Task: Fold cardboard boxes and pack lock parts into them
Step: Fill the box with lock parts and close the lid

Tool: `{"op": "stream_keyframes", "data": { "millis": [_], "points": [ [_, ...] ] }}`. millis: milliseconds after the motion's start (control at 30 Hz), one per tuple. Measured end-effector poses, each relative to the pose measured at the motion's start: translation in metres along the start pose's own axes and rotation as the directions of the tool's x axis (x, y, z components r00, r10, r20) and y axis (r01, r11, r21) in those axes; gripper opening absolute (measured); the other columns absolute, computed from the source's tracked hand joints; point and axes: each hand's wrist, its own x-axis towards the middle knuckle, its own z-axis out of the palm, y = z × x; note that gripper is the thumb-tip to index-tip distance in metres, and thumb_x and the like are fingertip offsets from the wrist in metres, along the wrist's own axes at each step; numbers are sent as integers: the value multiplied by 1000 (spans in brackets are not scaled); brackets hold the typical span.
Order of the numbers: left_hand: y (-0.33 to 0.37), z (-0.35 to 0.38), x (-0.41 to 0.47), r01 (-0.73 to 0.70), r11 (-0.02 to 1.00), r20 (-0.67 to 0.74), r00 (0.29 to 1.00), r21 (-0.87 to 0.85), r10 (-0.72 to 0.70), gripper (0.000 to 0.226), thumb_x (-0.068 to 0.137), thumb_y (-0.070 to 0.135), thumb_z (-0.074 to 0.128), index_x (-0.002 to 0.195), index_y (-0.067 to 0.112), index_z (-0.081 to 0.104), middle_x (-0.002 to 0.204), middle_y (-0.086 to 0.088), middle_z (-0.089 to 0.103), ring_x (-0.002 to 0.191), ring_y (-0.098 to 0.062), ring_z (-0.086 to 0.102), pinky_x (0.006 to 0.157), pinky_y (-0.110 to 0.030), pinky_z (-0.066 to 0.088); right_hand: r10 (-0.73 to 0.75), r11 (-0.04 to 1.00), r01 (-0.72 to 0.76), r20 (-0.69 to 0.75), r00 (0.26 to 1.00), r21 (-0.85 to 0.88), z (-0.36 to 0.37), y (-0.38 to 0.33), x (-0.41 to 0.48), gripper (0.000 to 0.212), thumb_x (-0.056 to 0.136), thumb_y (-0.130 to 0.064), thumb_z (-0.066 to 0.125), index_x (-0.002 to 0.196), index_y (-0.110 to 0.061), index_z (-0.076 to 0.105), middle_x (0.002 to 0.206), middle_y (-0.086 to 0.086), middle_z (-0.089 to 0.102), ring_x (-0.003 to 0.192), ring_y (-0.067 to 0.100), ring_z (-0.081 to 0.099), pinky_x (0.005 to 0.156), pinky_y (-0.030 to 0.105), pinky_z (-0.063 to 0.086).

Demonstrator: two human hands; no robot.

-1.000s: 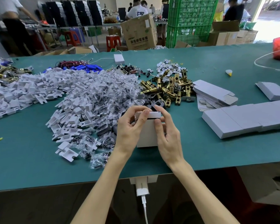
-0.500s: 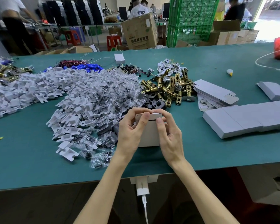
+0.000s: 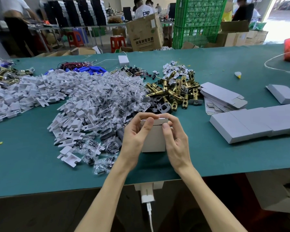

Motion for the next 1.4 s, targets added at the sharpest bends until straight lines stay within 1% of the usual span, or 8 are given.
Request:
{"op": "stream_keyframes", "data": {
  "millis": [100,200,267,467,633,733,933,1400],
  "points": [
    [-1,-2,-1,6,999,37,999,-47,-4,17,99,30,68,115,24,69,113,-9,73,99,-23,69,77,-36,60,-16,1000,16,-1,1000,-2,0,1,0,30,105,-38,46,129,-27,60,103,-2,66,82,15,66,58,26,55],
    [-1,-3,0,12,997,54,999,-77,-8,19,99,28,70,117,23,69,116,-12,73,102,-27,69,81,-36,60,-23,1000,23,2,1000,-9,0,2,1,28,104,-41,45,127,-33,60,99,6,64,79,35,64,58,51,57],
    [-1,-3,0,12,996,51,999,-86,-8,17,100,26,70,116,22,69,115,-10,73,102,-25,69,81,-34,59,-25,999,25,1,1000,-20,0,2,1,27,104,-41,45,126,-37,60,97,9,63,78,42,60,60,59,54],
    [0,2,0,27,997,-4,1000,-75,-27,15,97,27,69,111,24,70,110,-7,74,97,-19,69,75,-30,58,-6,1000,6,3,1000,1,1,1,1,29,105,-39,45,129,-32,59,104,0,67,86,23,68,62,39,62],
    [0,2,-1,23,999,-15,1000,-49,-24,12,99,21,68,110,25,71,111,-7,75,98,-20,69,75,-30,58,12,1000,-12,1,1000,16,1,0,1,27,105,-38,46,127,-32,60,109,1,68,90,24,68,63,40,62],
    [0,-1,-1,-2,1000,-11,1000,-27,2,14,100,17,67,112,23,72,112,-7,76,101,-21,71,77,-29,58,15,1000,-15,0,1000,22,2,-1,1,27,104,-39,47,127,-31,60,109,1,68,91,23,69,60,34,61],
    [1,2,-1,-14,1000,-22,1000,-10,13,13,101,22,66,113,23,70,109,-5,75,91,-14,71,69,-28,58,17,999,-18,0,1000,43,2,-1,0,25,106,-34,47,128,-30,60,107,-2,69,91,21,70,60,29,60],
    [4,4,0,14,1000,-35,999,-15,-14,11,101,21,65,110,21,70,109,-7,74,92,-18,70,69,-28,58,-3,999,3,-5,1000,43,2,1,0,27,107,-34,46,130,-27,59,110,-3,69,91,16,70,61,25,58]
  ]
}}
